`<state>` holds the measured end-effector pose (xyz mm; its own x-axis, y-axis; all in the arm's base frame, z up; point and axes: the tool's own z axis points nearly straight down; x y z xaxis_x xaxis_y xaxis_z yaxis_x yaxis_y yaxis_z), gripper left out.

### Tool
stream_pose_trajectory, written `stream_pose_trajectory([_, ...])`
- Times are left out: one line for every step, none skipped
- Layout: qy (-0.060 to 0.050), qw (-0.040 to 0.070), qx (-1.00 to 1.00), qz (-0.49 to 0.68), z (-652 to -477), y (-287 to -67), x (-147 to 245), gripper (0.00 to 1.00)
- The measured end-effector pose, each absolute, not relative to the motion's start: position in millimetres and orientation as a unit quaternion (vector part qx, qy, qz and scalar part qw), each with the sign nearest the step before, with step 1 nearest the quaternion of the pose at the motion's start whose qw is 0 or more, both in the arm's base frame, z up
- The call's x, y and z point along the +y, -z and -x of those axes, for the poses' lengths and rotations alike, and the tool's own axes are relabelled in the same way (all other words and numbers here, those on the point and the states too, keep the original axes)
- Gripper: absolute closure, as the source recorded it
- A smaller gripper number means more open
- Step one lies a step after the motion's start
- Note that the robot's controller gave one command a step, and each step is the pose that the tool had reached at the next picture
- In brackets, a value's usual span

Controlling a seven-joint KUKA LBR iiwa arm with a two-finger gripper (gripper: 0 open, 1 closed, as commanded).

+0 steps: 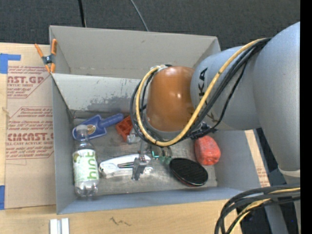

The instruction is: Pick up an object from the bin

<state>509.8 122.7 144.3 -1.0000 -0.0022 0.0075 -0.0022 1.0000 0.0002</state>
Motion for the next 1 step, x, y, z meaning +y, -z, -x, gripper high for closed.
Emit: stream_pose_trajectory([0.001, 0.0, -1.0, -0.001, -511.8, -148.6, 122.2, 0.0])
